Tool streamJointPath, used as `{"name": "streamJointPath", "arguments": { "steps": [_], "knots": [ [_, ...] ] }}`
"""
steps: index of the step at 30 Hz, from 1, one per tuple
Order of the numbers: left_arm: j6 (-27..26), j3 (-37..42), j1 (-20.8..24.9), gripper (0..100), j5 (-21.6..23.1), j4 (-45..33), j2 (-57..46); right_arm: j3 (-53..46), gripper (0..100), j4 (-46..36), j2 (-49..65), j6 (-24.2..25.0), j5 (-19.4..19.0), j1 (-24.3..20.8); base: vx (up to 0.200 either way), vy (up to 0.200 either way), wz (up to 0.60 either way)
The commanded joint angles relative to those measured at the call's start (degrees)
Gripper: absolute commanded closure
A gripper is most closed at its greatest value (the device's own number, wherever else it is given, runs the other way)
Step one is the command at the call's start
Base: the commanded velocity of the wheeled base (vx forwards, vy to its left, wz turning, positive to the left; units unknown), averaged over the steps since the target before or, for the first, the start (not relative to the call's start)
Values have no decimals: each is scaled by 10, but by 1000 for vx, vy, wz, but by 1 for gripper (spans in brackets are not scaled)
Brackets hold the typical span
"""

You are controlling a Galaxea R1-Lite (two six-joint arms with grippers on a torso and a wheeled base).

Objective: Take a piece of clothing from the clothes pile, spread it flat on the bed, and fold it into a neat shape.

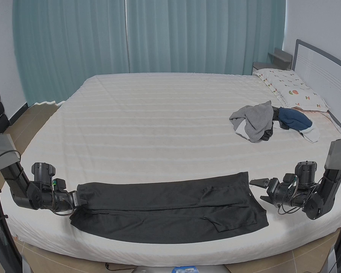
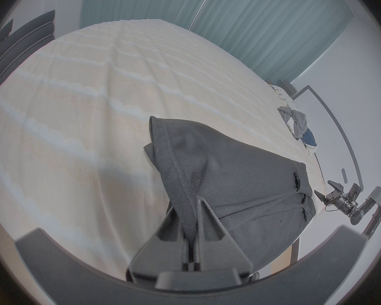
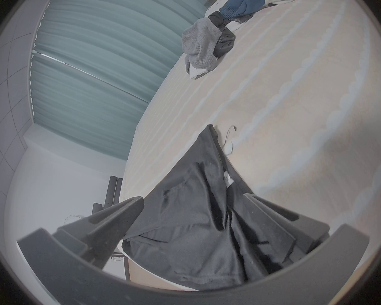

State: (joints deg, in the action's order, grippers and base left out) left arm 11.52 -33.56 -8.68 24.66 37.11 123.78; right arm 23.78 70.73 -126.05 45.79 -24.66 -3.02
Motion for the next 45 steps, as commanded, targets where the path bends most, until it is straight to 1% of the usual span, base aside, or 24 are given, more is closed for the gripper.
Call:
{"name": "streamJointPath", "arguments": {
  "steps": [1, 4, 9, 11, 15, 18, 21, 22, 25, 29, 32, 34, 37, 40, 41, 43, 45],
  "knots": [
    [1, -3, 0, 100, -1, 1, 0, -1, 0, 0, -1, 0, 0, -1, 0, 0, 0],
    [10, -9, 2, 100, -1, 4, -2, 0, 0, 0, 1, 0, 0, -1, 0, 0, 0],
    [80, -31, 23, 100, -4, 5, -20, -1, 0, 1, 2, 0, 0, -1, 0, 0, 0],
    [93, -34, 28, 100, -4, 5, -28, -1, 0, 1, 2, 0, 0, -1, 0, 0, 0],
    [115, -34, 45, 100, -9, 3, -42, -1, 0, 1, 2, 0, 0, 0, 0, -200, 0],
    [122, -32, 52, 100, -9, 2, -52, -1, 0, 1, 3, 0, 0, 0, 0, -200, 0],
    [138, -34, 69, 100, -25, -3, -75, -1, 0, 1, 4, 0, 0, 0, 0, -200, 0],
    [138, -34, 69, 100, -25, -3, -75, -1, 0, 1, 4, 0, 0, 0, 0, -200, 0],
    [138, -37, 82, 100, -45, -3, -79, -3, 0, 2, 4, 0, 0, 0, 0, -200, 0],
    [138, -40, 89, 100, -54, -4, -83, -3, 0, 2, 4, 0, 0, 0, 0, -200, 0],
    [139, -41, 105, 100, -73, -4, -86, -3, 0, 2, 4, 0, 0, 0, 0, -200, 0],
    [139, -41, 111, 100, -77, -4, -89, -3, 0, 2, 4, 0, 0, 0, 0, -200, 0],
    [139, -45, 132, 100, -89, -6, -99, -3, 0, 2, 4, 0, 0, -1, 0, -200, 0],
    [140, -63, 153, 100, -108, -41, -108, -3, 0, 2, 5, 0, 0, -1, 0, -200, 0],
    [140, -65, 154, 100, -109, -43, -108, -3, 0, 2, 5, 0, 0, -1, 0, -200, 0],
    [141, -87, 174, 100, -124, -85, -113, -3, 0, 2, 5, 0, 0, -1, 0, -200, 0],
    [145, -101, 188, 100, -136, -102, -115, -4, 0, 2, 5, 0, 0, -1, 0, -200, 0]
  ]
}}
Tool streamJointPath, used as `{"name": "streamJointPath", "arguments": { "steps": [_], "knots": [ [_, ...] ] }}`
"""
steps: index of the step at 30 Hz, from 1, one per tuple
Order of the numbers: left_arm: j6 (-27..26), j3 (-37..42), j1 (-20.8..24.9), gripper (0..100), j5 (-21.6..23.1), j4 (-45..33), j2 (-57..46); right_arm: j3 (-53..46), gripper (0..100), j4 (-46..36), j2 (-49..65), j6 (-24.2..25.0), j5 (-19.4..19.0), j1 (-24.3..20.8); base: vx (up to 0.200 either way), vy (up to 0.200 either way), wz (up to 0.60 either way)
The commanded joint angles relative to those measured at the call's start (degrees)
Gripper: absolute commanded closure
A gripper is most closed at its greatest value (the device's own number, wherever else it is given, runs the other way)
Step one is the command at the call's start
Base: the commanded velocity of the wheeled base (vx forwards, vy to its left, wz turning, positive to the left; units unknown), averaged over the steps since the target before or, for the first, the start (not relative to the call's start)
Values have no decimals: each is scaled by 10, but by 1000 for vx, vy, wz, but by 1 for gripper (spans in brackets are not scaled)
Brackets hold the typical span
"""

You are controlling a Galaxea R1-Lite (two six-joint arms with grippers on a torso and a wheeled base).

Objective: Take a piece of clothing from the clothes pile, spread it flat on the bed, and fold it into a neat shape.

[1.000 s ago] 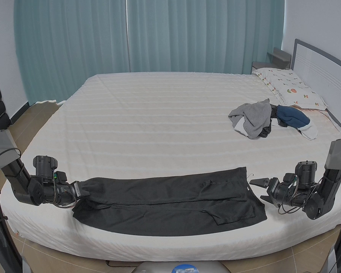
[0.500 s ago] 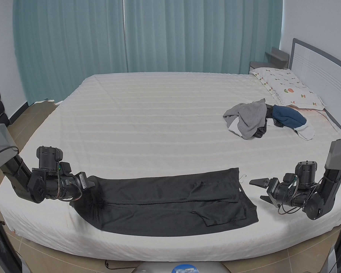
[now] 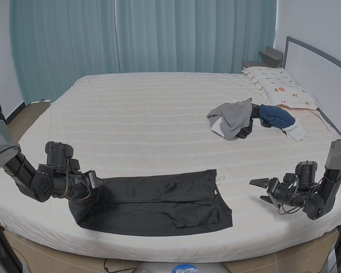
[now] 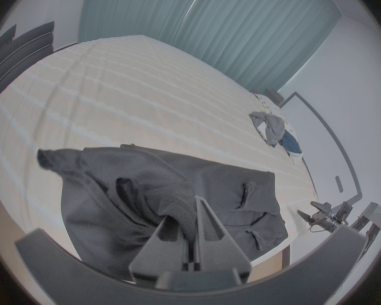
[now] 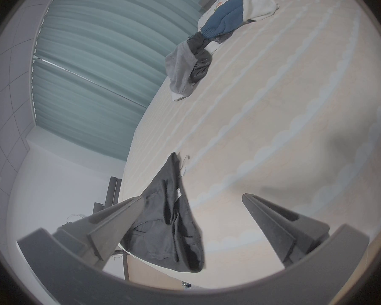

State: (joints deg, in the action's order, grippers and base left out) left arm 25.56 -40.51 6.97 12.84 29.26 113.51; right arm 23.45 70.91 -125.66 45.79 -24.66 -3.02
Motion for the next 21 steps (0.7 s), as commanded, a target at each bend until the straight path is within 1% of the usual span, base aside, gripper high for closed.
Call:
{"name": "streamJointPath", "arguments": {
  "steps": [1, 2, 6, 13, 14, 15, 19, 21],
  "knots": [
    [5, -33, 33, 100, -19, -25, -13, -1, 0, 0, 1, 0, 0, -1, 0, -200, 0],
    [15, -45, 47, 100, -31, -39, -13, -1, 0, 0, 1, 0, 0, -1, 0, -200, 0],
    [41, -83, 74, 100, -55, -83, -8, -1, 0, 0, 1, 0, 0, -1, 0, -200, 0],
    [63, -152, 114, 100, -61, -169, 4, -1, 0, 0, 2, 0, 0, -3, 0, -200, 0],
    [63, -152, 114, 100, -61, -169, 4, -1, 0, 0, 2, 0, 0, -3, 0, -200, 0],
    [69, -172, 122, 100, -61, -184, 14, -1, 0, -1, 5, 0, 0, -4, 0, -200, 0],
    [81, -204, 146, 100, -62, -206, 39, -4, 0, 0, 7, -1, 0, -6, 0, -200, 0],
    [82, -217, 156, 100, -75, -210, 58, -4, 0, 0, 7, -1, 0, -6, 0, -200, 0]
  ]
}}
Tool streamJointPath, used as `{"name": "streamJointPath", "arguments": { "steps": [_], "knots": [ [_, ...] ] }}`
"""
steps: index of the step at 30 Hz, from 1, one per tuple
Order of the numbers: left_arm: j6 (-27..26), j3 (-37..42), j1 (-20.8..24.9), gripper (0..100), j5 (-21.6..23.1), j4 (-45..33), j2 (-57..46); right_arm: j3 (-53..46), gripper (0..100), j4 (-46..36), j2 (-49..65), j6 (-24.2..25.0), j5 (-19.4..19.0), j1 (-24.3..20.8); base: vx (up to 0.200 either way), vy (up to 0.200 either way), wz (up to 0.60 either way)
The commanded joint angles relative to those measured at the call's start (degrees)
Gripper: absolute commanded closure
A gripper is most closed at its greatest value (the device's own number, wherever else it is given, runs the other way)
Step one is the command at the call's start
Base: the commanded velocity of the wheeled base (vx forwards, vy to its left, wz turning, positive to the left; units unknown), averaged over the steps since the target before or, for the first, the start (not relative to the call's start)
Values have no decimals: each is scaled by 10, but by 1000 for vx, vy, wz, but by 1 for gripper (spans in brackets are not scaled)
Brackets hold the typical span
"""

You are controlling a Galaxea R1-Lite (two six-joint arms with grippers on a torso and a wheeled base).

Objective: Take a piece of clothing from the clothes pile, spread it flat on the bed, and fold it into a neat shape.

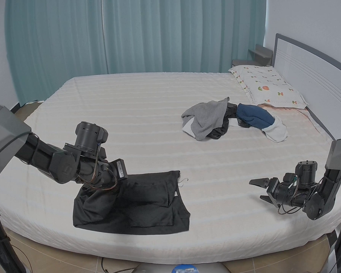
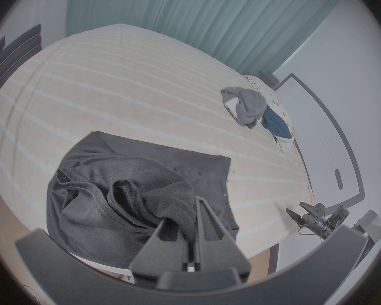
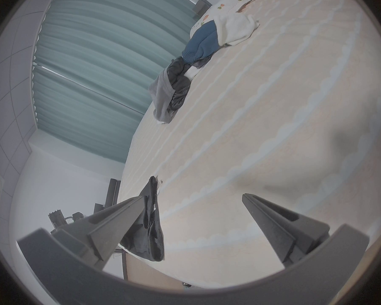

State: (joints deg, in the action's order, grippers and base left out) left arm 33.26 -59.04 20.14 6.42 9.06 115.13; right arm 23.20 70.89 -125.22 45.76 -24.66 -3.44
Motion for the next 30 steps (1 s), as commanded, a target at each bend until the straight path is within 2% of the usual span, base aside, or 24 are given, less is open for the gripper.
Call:
{"name": "streamJointPath", "arguments": {
  "steps": [1, 5, 10, 12, 13, 20, 23, 30],
  "knots": [
    [5, -40, 29, 100, -21, -8, 52, -2, 0, 0, 2, 0, 0, -2, 0, -200, 0],
    [7, -63, 46, 100, -52, -8, 91, -2, 0, 0, 2, -1, 0, -3, 0, -200, 0],
    [8, -86, 54, 100, -80, -7, 129, -3, 0, 0, 1, -1, 0, -3, 0, 0, 0],
    [24, -89, 61, 100, -88, -3, 140, -3, 0, 0, 0, -1, 0, -3, 0, 0, 0],
    [25, -89, 62, 0, -86, -3, 141, -3, 0, 0, 0, -1, 0, -3, 0, 0, 0],
    [57, -102, 70, 0, -88, -1, 136, -1, 0, 0, 2, -1, 1, -12, 0, 0, 0],
    [77, -100, 69, 0, -84, -2, 100, 4, 0, 0, 3, -1, 2, -21, 0, 0, 0],
    [113, -75, 59, 0, -31, -1, 10, 8, 0, 0, 3, -1, 3, -33, 0, 0, 0]
  ]
}}
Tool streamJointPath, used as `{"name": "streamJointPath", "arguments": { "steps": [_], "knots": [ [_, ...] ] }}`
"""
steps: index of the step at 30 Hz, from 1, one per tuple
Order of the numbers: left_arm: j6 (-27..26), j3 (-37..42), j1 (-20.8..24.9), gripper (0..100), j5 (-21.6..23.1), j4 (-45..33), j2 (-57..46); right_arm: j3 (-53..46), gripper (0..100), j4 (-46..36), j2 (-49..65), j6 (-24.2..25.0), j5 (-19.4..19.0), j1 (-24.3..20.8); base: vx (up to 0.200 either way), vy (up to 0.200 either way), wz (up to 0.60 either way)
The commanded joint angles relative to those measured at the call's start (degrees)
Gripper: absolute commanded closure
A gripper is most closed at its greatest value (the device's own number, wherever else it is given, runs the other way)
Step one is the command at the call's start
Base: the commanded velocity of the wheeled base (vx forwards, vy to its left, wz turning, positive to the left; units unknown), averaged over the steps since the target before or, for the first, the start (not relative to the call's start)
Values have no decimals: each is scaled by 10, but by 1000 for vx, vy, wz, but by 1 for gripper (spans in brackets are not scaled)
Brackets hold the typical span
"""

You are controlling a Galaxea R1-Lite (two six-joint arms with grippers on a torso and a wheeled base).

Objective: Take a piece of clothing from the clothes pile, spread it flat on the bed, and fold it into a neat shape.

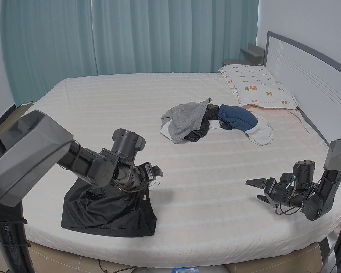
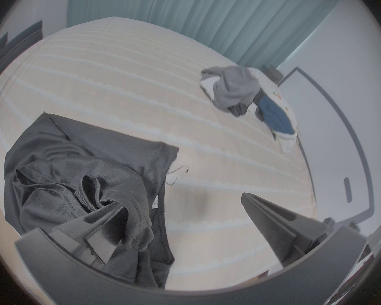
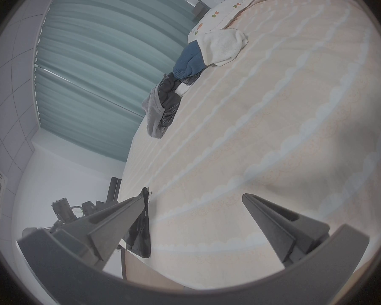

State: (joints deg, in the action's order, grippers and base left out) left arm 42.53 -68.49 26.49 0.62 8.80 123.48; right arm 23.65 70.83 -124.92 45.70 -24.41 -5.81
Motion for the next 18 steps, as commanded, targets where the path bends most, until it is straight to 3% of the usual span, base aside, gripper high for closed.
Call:
{"name": "streamJointPath", "arguments": {
  "steps": [1, 10, 18],
  "knots": [
    [26, 24, -5, 0, 36, 2, -86, 3, 0, 0, 0, -1, 1, -10, 0, 0, 0],
    [59, 55, -14, 0, 69, 2, -122, 4, 0, -1, 4, -1, 3, -17, 0, 0, 0],
    [55, 48, -9, 0, 76, -4, -56, 10, 0, -5, -2, 0, 3, -24, 0, 0, 0]
  ]
}}
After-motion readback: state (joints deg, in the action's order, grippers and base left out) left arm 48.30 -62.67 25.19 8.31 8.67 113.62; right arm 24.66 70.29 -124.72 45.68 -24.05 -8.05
